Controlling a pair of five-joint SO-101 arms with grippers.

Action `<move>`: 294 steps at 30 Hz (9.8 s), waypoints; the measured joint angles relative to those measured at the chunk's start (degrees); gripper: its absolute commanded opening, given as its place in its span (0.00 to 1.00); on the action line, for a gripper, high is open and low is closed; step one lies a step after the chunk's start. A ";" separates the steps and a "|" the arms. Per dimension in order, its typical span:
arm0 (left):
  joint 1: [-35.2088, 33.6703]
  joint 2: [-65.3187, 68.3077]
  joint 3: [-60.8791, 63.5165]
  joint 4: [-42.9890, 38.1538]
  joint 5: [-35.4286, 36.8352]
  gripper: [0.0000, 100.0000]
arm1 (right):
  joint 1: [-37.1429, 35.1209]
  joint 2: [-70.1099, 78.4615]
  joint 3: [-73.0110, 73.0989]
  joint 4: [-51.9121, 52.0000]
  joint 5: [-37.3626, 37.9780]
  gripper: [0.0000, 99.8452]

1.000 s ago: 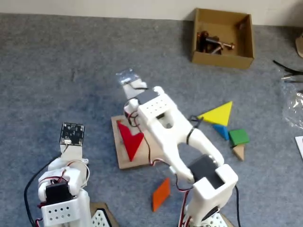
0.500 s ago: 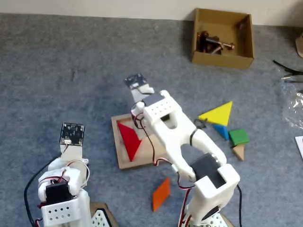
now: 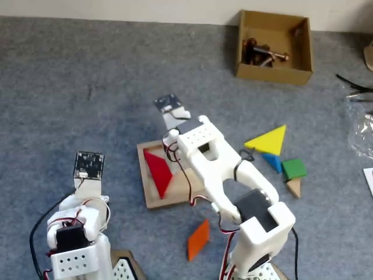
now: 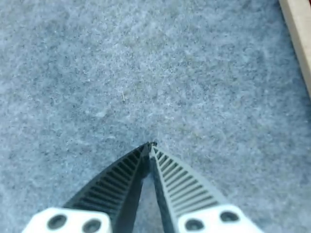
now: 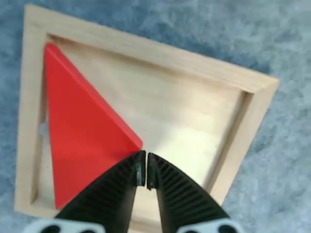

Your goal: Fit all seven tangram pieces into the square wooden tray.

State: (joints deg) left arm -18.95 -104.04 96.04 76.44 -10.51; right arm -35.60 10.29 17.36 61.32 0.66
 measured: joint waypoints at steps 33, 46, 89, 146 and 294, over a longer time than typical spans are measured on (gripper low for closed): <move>0.00 0.00 0.00 0.00 0.00 0.01 | -6.15 0.00 -11.25 23.91 0.88 0.01; 0.00 0.00 0.00 0.00 0.00 0.01 | 12.57 0.00 -25.05 36.48 10.11 0.01; 0.00 0.00 0.00 0.00 0.00 0.01 | 42.55 -11.96 -0.88 17.23 72.09 0.12; 0.00 0.00 0.00 0.00 0.00 0.01 | 39.38 -0.09 0.79 -1.32 77.98 0.18; 0.00 0.00 0.00 0.00 0.00 0.01 | 24.53 23.30 -38.15 22.95 40.18 0.11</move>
State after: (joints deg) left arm -18.95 -104.04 96.04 76.44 -10.51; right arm -11.08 33.58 -20.79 84.26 40.84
